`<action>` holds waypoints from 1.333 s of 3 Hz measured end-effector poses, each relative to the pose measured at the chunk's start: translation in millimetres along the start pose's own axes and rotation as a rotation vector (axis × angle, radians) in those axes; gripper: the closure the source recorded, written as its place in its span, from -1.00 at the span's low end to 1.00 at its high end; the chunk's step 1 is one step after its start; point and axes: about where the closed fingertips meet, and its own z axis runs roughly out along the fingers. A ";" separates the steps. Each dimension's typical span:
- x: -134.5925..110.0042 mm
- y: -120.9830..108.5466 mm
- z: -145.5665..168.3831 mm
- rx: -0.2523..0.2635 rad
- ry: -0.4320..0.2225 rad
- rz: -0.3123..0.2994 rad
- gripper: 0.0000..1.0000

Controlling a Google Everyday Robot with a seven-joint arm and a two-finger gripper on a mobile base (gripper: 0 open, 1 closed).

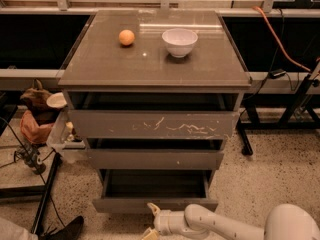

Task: Close bottom drawer

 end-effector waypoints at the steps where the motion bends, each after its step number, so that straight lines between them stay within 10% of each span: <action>1: 5.7 -19.2 16.5 -0.008 -0.014 -0.011 -1.00; 4: -8.7 -84.1 19.7 0.074 -0.009 -0.078 -1.00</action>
Offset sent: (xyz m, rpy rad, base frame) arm 0.1310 -0.0013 -0.0421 -0.0292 -0.1321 -0.0374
